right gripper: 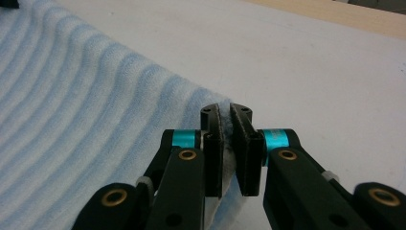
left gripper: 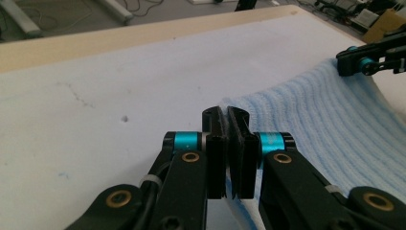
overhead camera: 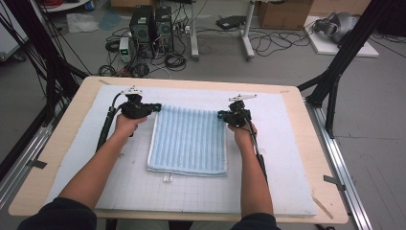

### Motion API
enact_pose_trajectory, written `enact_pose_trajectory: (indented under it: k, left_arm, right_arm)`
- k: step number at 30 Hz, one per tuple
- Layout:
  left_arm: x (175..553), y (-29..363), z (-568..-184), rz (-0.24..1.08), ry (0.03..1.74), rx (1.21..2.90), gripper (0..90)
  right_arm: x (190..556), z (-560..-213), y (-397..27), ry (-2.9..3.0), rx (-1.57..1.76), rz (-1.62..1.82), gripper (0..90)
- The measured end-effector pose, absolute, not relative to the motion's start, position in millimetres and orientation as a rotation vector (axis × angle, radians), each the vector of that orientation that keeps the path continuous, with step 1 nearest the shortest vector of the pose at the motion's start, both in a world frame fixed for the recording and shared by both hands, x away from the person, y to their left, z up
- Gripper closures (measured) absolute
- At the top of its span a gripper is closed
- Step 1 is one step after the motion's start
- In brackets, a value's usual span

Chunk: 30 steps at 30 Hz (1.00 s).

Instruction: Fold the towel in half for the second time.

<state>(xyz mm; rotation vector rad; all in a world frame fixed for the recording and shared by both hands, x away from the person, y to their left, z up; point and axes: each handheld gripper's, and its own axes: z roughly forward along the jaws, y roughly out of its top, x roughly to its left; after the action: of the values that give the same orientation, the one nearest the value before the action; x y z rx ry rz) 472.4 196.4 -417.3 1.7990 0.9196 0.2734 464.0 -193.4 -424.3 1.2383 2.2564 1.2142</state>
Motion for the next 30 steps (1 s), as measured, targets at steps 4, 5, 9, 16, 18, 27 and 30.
enact_pose_trajectory:
  k: [4, 5, 9, 16, 18, 27, 30]
  left_arm:
    - [466.3, 199.3, -416.6, 0.248, 0.907, 1.792, 85.8]
    - [464.2, 200.1, -416.3, 0.246, 0.901, 1.787, 85.9]
    - [451.0, 204.9, -413.1, 0.242, 0.876, 1.765, 85.8]
    - [423.1, 208.5, -408.9, 0.229, 0.793, 1.749, 85.7]
    - [416.2, 210.6, -408.4, 0.228, 0.782, 1.746, 85.7]
    - [383.6, 217.5, -412.8, 0.219, 0.745, 1.736, 85.8]
    - [369.7, 218.7, -415.2, 0.223, 0.721, 1.736, 85.8]
  right_arm:
    - [459.7, -418.3, -193.2, 2.261, 1.211, 1.206, 83.4]
    - [457.6, -416.0, -193.0, 2.263, 1.202, 1.211, 83.4]
    - [448.3, -410.6, -192.7, 2.266, 1.166, 1.237, 83.4]
    - [422.6, -405.5, -196.4, 2.244, 1.114, 1.299, 83.4]
    - [415.9, -404.1, -197.4, 2.241, 1.107, 1.313, 83.4]
    - [382.7, -400.8, -198.6, 2.257, 1.032, 1.345, 83.4]
    - [372.3, -402.6, -200.0, 2.278, 1.033, 1.349, 83.2]
